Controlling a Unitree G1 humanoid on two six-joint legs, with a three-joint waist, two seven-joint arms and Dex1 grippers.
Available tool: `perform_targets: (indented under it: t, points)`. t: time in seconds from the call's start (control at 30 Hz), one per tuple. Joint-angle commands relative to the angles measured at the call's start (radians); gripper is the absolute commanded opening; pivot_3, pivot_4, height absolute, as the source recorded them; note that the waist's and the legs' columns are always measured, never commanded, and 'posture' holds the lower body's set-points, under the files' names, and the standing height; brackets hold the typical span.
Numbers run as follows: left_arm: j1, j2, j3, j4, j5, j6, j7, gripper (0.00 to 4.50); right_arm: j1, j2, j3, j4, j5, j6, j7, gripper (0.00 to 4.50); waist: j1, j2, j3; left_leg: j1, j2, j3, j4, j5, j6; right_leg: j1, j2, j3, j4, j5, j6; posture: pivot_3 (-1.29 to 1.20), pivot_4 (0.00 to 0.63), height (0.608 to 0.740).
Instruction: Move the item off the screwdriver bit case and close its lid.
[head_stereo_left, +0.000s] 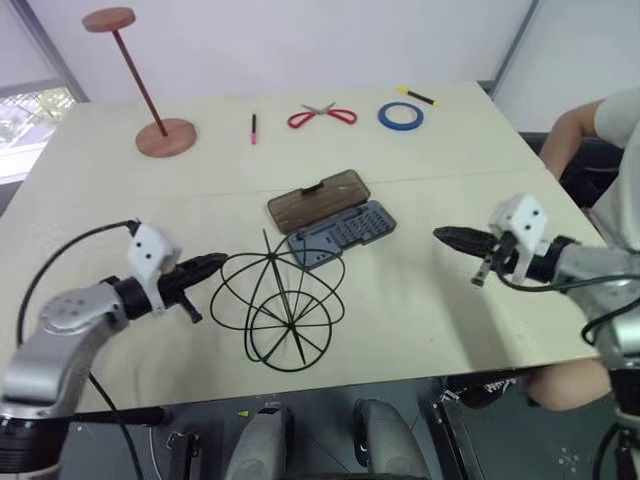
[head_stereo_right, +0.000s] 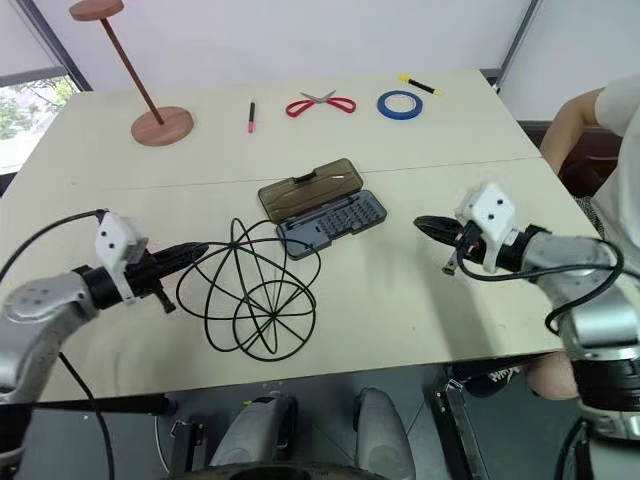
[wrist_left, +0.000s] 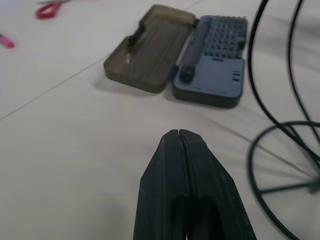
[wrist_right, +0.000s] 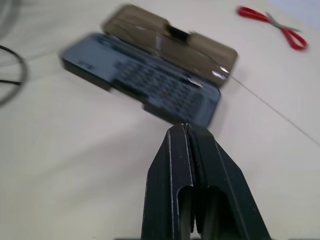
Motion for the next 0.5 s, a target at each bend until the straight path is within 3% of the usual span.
perform_targets:
  t: [0.03,0.5]
  points:
    - [-0.02,0.03,0.013,-0.043,-0.03,0.026,-0.045,0.0,-0.029,-0.037,-0.032,-0.071,0.066,0.059,0.051,0.04,0.002,0.0,0.0,0.0,0.0,0.0,0.0,0.0,0.0,0.0,0.0,0.0,0.0,0.0,0.0,0.0,0.15,0.74]
    - [-0.057,0.019,-0.005,-0.062,-0.026,0.083,-0.056,0.0,-0.022,-0.044,-0.048,-0.169,0.108,0.155,0.052,0.04,0.002,-0.001,0.0,0.0,0.0,0.0,0.0,0.0,0.0,0.0,-0.001,0.0,-0.001,0.0,0.0,0.0,0.15,0.74]
